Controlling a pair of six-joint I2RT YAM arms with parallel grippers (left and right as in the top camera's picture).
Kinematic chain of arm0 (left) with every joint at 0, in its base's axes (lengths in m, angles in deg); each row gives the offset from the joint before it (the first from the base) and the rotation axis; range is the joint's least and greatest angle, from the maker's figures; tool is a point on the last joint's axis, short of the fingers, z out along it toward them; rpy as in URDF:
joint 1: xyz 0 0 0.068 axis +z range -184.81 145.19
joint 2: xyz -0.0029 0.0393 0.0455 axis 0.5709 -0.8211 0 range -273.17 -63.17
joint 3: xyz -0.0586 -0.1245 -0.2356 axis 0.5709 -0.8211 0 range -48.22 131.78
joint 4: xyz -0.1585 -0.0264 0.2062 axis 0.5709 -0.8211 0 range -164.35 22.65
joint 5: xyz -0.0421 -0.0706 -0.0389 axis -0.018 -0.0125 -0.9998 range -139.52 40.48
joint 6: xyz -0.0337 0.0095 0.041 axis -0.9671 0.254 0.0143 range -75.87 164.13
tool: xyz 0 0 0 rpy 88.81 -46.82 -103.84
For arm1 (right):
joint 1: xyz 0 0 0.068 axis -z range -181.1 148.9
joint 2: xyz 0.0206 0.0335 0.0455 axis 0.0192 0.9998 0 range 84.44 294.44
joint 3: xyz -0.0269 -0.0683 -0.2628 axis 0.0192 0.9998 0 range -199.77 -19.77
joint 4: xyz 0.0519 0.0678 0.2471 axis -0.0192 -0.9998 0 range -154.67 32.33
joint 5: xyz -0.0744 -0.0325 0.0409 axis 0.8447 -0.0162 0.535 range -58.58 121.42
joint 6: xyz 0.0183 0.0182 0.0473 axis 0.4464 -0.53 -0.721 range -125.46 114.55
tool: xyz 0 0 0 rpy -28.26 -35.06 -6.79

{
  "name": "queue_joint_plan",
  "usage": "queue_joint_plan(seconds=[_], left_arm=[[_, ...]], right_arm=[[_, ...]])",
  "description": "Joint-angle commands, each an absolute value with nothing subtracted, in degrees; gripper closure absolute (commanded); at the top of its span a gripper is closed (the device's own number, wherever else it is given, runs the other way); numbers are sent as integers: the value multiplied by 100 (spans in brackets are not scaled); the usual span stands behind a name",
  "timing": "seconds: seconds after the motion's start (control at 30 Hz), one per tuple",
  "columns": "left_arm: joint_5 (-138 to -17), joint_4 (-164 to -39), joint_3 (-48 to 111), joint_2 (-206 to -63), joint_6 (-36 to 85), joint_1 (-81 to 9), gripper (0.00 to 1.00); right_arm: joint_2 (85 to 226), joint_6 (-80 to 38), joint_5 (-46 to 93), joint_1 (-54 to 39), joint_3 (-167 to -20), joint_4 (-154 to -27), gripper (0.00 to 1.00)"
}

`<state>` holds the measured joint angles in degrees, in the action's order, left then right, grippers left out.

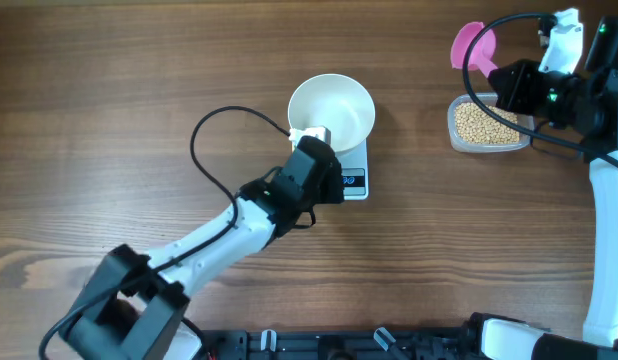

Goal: Scoop item into bowl and weigh 150g on scale

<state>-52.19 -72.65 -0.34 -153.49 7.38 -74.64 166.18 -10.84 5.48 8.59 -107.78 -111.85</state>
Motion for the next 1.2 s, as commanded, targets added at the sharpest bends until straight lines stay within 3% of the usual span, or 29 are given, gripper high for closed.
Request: queue_joint_plan(seconds=[0.0, 1.17], left_arm=[[-4983, -7090, 55, -15616, 766, -7510, 96], [-4931, -6472, 53, -16556, 764, -7519, 96]], right_arm=[[16548, -1143, 461, 864, -10828, -11104, 96], [16559, -1141, 505, 864, -10828, -11097, 96]])
